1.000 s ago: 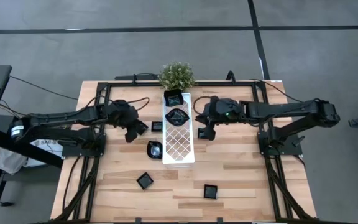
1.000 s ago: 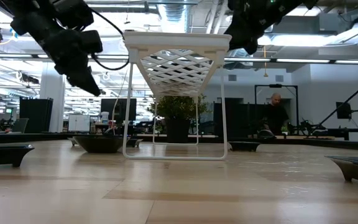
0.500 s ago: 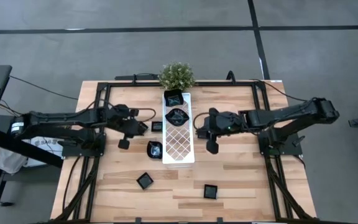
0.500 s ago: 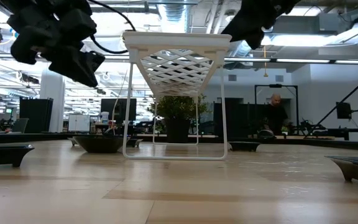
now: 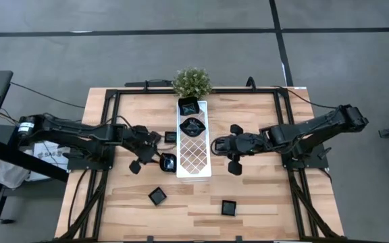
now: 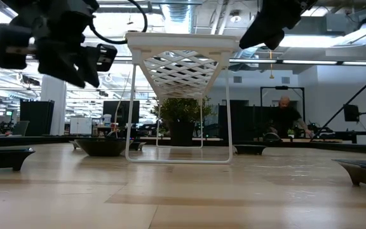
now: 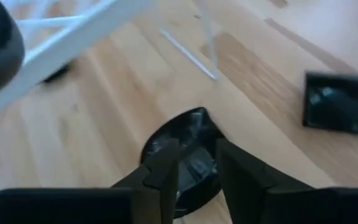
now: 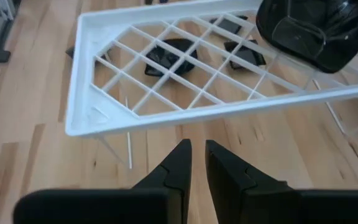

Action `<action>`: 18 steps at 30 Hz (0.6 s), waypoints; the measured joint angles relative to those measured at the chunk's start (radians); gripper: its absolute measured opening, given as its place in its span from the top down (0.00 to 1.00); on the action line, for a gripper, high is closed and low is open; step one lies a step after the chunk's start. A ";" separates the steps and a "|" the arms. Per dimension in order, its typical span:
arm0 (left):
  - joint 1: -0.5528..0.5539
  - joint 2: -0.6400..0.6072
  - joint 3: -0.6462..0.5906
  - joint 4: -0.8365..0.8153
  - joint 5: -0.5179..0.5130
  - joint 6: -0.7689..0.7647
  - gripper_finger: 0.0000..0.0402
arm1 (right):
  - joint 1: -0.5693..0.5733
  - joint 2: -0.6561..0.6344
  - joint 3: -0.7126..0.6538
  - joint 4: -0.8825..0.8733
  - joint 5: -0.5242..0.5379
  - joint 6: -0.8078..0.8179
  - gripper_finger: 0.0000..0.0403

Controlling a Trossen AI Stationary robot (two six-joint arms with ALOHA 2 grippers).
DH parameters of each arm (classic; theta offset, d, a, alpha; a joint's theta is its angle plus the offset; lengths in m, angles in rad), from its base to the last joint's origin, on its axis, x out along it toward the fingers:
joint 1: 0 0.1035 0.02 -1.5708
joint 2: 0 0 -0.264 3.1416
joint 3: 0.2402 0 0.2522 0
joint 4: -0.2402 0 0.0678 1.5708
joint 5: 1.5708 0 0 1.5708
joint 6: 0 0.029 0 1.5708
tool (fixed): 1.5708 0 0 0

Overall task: Pick & Place Mini shaped plates
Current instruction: Stack the leaf-shaped plate on the other leaf-shaped plate on the shelf

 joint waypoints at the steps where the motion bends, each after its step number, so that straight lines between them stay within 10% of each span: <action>1: -0.011 0.013 0.000 0.000 -0.002 0.032 0.72 | 0.002 0.000 0.000 -0.007 0.006 0.000 0.90; 18: -0.063 0.227 -0.002 0.040 -0.089 0.190 0.69 | 0.002 0.000 0.000 -0.086 0.008 0.026 0.90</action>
